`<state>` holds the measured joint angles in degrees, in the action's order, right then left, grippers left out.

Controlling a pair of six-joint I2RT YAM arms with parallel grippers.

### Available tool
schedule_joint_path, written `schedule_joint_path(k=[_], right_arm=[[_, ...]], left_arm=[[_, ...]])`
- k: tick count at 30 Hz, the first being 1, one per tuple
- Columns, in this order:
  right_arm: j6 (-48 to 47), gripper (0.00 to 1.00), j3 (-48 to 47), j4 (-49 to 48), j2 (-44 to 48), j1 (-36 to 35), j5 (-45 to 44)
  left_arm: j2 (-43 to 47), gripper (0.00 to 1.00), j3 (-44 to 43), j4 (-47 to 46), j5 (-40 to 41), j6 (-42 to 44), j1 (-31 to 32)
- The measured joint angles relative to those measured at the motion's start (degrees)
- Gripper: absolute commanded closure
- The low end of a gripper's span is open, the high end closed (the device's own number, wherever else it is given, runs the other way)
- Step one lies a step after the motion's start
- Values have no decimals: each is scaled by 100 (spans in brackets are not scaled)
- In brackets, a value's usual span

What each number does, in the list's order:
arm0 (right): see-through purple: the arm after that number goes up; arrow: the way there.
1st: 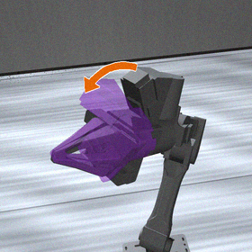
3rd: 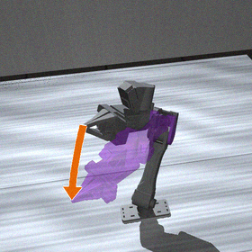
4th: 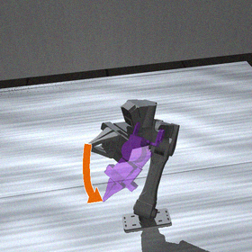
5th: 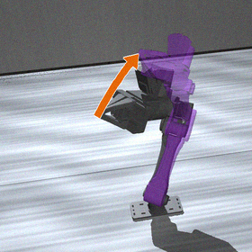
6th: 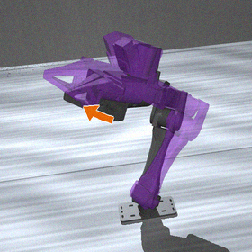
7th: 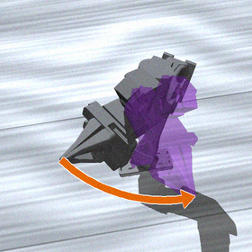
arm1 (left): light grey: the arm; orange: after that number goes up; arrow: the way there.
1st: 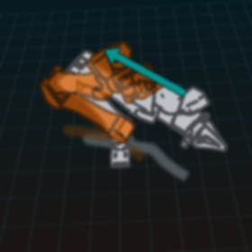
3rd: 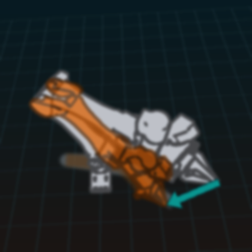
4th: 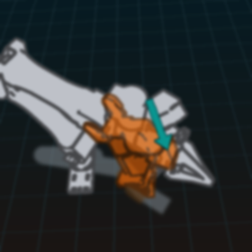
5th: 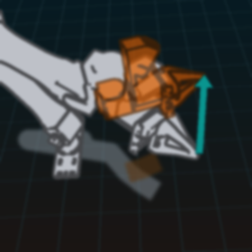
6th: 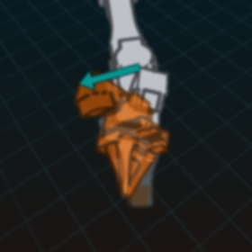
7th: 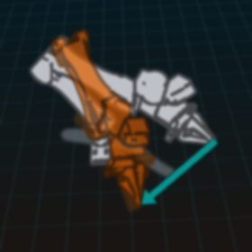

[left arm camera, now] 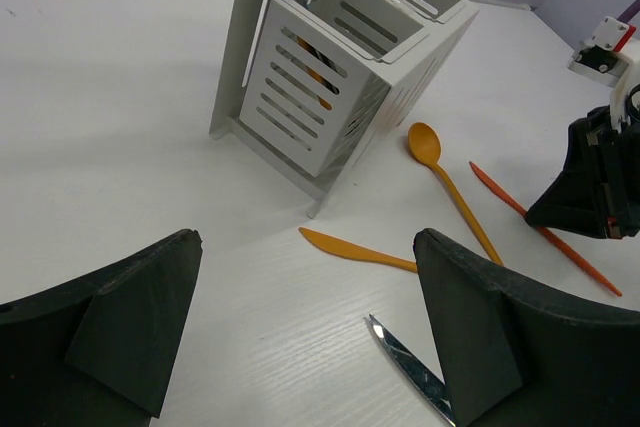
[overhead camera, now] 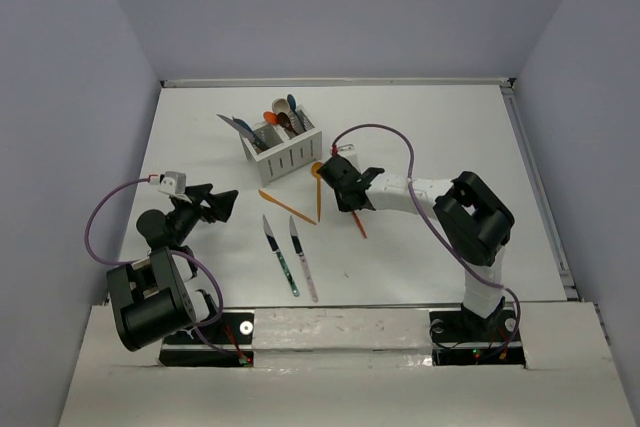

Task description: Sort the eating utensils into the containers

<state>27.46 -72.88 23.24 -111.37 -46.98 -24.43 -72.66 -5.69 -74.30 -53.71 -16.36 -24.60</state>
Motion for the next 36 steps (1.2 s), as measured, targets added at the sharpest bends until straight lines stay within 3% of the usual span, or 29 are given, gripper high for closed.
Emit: schedule_joint_path(k=[8,11,15,20,28,32,36], right_arm=[[-479,88,92,46,76,13,-46],[-645,83,59,33,61,33,-42],[-737,68,68,39,68,68,70],[-623,64,262,144,264,127,350],[-538,76,404,240,407,164,719],[-590,100,345,247,361,164,846],[-651,100,284,243,310,164,866]], left_arm=[[0,1,0,0,24,17,0],[0,1,0,0,26,48,-2],[0,1,0,0,39,83,-2],[0,1,0,0,44,87,-2],[0,1,0,0,81,90,-2],[0,1,0,0,105,90,0],[0,1,0,0,127,94,-2]])
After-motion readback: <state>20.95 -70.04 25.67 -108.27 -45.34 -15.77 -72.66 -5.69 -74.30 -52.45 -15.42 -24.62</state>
